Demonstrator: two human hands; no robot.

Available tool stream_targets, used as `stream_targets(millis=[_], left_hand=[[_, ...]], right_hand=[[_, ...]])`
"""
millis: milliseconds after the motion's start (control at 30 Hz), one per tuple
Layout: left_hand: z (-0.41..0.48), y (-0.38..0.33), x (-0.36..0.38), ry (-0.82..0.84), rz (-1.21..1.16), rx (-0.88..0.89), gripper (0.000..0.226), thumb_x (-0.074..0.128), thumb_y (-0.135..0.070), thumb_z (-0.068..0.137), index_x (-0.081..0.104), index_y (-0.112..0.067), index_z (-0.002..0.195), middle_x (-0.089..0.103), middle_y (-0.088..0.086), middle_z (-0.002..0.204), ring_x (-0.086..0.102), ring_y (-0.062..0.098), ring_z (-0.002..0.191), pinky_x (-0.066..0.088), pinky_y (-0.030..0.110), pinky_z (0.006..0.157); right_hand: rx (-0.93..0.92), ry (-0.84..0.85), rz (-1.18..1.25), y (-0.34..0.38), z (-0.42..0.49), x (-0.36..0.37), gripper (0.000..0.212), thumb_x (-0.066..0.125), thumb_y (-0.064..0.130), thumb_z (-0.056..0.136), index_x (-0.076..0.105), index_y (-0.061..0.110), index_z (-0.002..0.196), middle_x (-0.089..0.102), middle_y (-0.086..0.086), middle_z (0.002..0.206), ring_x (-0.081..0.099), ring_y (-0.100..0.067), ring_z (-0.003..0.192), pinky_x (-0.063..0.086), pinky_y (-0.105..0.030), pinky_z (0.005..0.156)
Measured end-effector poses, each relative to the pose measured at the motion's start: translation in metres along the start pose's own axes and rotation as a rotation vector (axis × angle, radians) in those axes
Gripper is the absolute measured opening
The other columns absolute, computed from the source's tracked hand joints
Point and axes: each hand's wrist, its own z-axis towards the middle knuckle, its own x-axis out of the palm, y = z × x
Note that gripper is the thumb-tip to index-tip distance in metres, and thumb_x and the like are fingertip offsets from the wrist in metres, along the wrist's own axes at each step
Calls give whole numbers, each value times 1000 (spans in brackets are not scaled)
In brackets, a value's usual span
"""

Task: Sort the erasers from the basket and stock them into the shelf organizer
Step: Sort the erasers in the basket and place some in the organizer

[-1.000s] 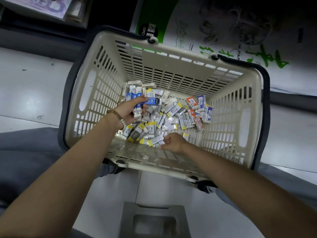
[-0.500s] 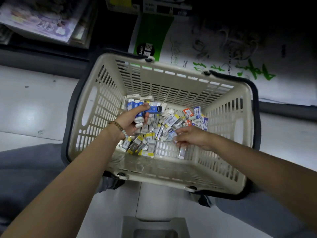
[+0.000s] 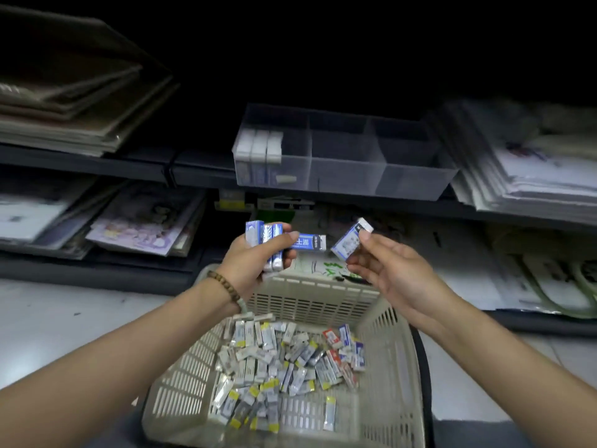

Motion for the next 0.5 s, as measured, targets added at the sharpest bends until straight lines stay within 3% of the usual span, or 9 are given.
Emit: stream_targets(millis=[167,500], left_hand=[[-10,-23,14,18,-7,118,27,74,-19,64,61,-13,88,65,2,63,62,11,54,52,21,53],[-6,-38,31,-42,117,237,52,78,-35,53,65,-11,97,72,5,81,69,14,73,56,24,66]], right_hand=[[-76,-15,146,22,0,18,12,57,9,90,58,8,102,74,-7,84,71,-14,74,56,-19,64],[-111,-39,280,31,10,58,13,62,5,87,60,3,100,73,-13,90,72,-13,75,56,-17,65]])
